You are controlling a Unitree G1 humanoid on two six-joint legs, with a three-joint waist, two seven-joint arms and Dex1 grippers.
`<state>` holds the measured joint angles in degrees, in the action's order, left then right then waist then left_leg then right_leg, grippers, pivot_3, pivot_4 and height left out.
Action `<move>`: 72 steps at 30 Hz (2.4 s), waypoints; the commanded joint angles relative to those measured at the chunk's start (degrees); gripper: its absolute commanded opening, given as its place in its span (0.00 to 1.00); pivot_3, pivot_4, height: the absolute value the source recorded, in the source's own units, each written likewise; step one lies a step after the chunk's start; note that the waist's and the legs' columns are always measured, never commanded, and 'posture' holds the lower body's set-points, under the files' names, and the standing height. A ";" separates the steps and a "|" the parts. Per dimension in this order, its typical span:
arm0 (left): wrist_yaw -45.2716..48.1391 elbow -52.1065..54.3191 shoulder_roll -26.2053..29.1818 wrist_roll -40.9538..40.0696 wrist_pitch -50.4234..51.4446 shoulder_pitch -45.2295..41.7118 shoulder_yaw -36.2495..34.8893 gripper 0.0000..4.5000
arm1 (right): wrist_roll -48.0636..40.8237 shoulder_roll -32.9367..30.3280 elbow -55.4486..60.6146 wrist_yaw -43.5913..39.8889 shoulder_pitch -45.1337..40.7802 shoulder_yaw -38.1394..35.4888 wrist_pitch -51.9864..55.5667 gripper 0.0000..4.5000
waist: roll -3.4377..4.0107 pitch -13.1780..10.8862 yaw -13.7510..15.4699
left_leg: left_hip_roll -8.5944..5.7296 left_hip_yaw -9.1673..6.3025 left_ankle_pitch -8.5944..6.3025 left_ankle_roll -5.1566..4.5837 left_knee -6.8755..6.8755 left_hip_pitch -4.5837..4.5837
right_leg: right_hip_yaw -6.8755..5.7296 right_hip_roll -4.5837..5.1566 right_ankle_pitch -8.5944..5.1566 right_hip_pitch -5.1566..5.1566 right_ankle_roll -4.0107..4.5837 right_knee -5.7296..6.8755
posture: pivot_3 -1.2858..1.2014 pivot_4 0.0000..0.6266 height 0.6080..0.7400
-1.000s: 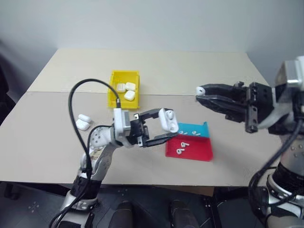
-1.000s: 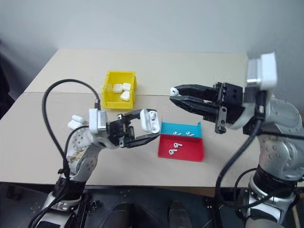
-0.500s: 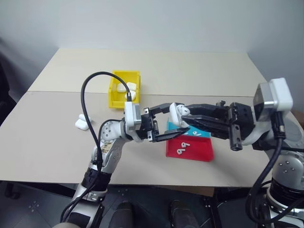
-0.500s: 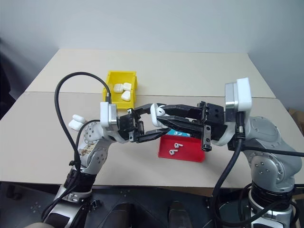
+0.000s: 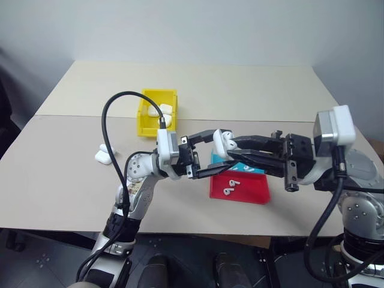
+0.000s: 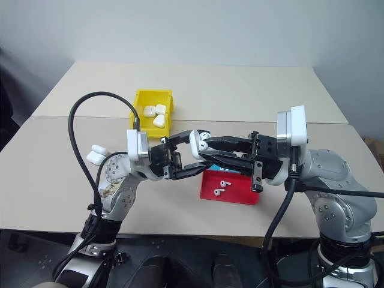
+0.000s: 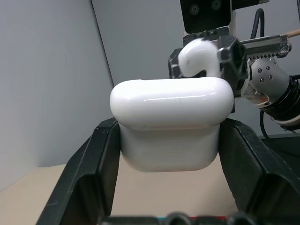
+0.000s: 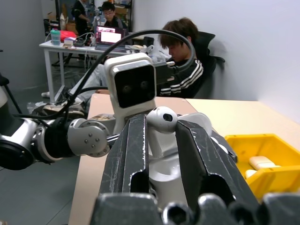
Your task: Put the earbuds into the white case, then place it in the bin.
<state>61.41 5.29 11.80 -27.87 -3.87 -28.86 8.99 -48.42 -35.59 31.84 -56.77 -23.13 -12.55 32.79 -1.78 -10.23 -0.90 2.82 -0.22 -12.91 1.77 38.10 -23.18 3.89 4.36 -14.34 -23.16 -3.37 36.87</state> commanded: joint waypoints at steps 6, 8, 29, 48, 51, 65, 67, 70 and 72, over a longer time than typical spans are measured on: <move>0.16 0.39 -0.23 0.66 -2.08 -0.33 -0.06 0.62 | 1.66 -1.38 -0.33 -0.25 2.17 -0.25 -4.41 0.21 | 0.00 0.00 0.00 | 0.00 0.00 0.00 0.00 0.00 -0.01 | 0.00 0.00 0.01 0.00 -0.01 -0.03 | 0.52 0.24 1.00; 0.07 0.23 -0.32 0.74 -2.25 -0.44 -0.08 0.62 | 1.83 -1.49 -0.62 -0.45 2.26 -0.12 -4.79 0.21 | 0.00 0.00 0.01 | 0.00 0.00 0.00 0.00 0.00 0.00 | 0.00 0.00 0.01 0.00 -0.01 -0.03 | 0.52 0.24 1.00; -0.22 0.20 -0.28 0.72 -2.05 -0.42 -0.08 0.62 | 5.78 -3.19 -0.85 -1.54 3.50 2.82 -8.53 0.36 | -0.01 0.00 0.05 | 0.00 0.00 0.00 0.00 0.00 -0.02 | 0.00 0.00 0.01 0.01 -0.01 -0.06 | 0.52 0.24 1.00; 0.10 -0.36 -0.10 0.82 -2.27 0.20 -0.13 0.62 | 5.94 -6.17 -2.09 -2.38 4.21 -2.92 -12.67 0.36 | -0.01 -0.01 0.08 | -0.01 0.00 0.00 0.00 0.00 -0.02 | 0.00 0.00 0.01 0.01 -0.02 -0.07 | 0.52 0.24 1.00; 0.21 -0.56 0.15 0.73 -2.28 0.28 -0.39 0.62 | 3.87 -9.10 -2.28 -5.61 5.22 -7.06 -13.51 0.36 | -0.01 -0.01 0.16 | -0.01 0.00 0.00 0.00 0.00 -0.02 | 0.00 0.01 0.01 0.01 -0.02 -0.07 | 0.52 0.24 1.00; -0.49 -6.14 -0.62 4.32 -4.59 -1.97 0.26 0.62 | -1.89 -17.54 -1.86 5.03 -19.70 4.49 5.40 0.27 | 0.08 0.01 -0.21 | -0.01 0.02 0.00 0.00 -0.05 -0.03 | 0.03 0.01 0.02 -0.02 -0.02 -0.12 | 0.52 0.24 1.00; -0.78 -6.84 -0.52 5.48 -4.85 -2.42 0.51 0.62 | -1.86 -17.36 -1.23 4.16 -21.51 6.54 6.52 0.14 | 0.08 0.01 0.23 | -0.01 0.01 0.00 0.00 -0.05 -0.10 | 0.02 0.01 0.02 -0.07 -0.02 -0.14 | 0.52 0.24 1.00; -1.57 -6.61 -0.59 5.58 -3.38 -2.80 0.36 0.62 | -0.52 -16.76 -1.02 3.25 -24.07 10.67 8.25 0.01 | 0.08 0.01 0.34 | -0.02 -0.01 0.00 -0.01 -0.05 -0.18 | -0.02 0.03 0.02 -0.09 -0.03 -0.18 | 0.52 0.24 1.00; -1.78 -6.46 -0.44 5.62 -2.69 -2.94 0.38 0.62 | 1.42 -16.32 -0.77 2.27 -25.12 13.40 7.94 0.01 | 0.08 0.01 0.29 | -0.02 0.00 0.00 -0.01 -0.05 -0.18 | -0.03 0.04 0.03 -0.09 -0.04 -0.17 | 0.52 0.24 1.00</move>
<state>60.13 -2.50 11.64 -22.14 -6.91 -30.50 9.32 -47.98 -52.05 29.88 -53.82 -46.84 0.36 40.74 -1.70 -10.22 -0.61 2.80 -0.23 -12.92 1.76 38.05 -23.35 3.86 4.40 -14.32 -23.25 -3.40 36.71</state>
